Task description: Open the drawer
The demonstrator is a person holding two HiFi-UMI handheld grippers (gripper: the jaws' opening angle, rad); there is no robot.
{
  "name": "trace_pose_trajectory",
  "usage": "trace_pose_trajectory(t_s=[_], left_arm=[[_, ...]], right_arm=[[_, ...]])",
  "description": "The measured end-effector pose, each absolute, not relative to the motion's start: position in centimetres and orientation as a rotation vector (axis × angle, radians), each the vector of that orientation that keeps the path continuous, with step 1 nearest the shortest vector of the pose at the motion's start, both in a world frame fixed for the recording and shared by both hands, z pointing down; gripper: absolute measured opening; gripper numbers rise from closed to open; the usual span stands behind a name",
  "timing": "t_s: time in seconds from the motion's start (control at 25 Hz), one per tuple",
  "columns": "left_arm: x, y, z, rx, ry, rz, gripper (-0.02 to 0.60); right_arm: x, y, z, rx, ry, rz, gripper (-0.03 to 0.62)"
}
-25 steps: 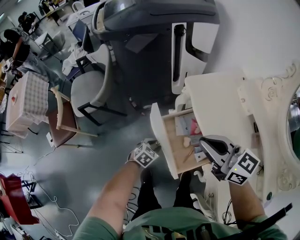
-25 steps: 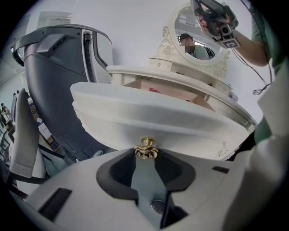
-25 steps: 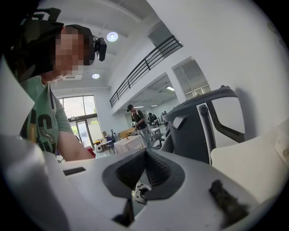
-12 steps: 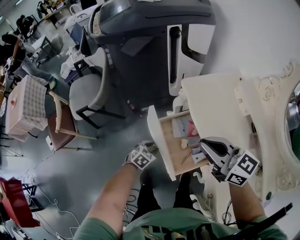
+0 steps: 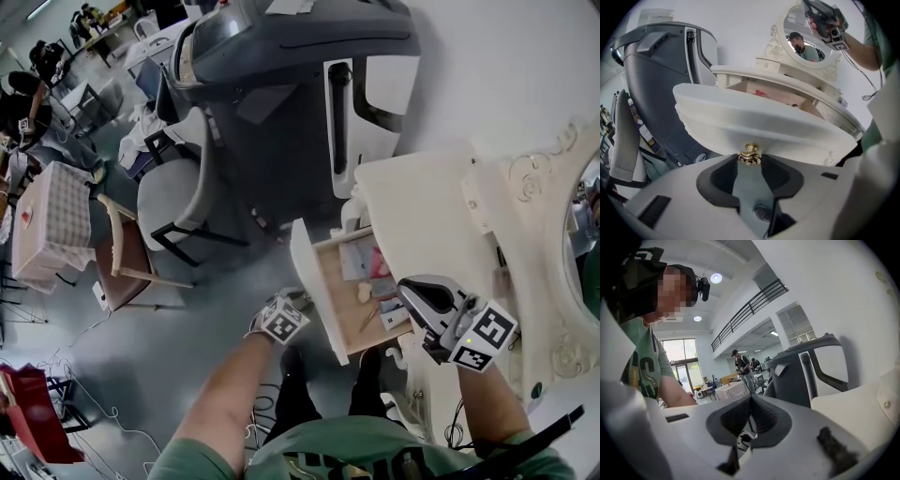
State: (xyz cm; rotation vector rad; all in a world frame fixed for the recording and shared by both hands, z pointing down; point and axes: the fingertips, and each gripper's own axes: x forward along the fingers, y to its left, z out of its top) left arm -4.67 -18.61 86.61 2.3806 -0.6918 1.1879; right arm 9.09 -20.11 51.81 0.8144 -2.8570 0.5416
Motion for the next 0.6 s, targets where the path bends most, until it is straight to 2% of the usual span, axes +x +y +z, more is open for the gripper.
trace_pose_trajectory(t_s=[0.16, 0.36, 0.6], left_arm=[[-5.2, -17.7, 85.3, 2.367, -0.706, 1.131, 0.199], [-8.1, -17.4, 81.2, 2.361, -0.777, 0.989, 0.202], [-12.4, -18.6, 71.8, 2.439, -0.823, 0.747, 0.202]], right_arm=[[9.2, -20.3, 51.0, 0.837, -2.855, 0.527, 0.012], [9.3, -20.6, 49.1, 0.892, -2.853, 0.499, 0.012], [9.1, -20.1, 45.9, 1.034, -2.832, 0.443, 0.011]])
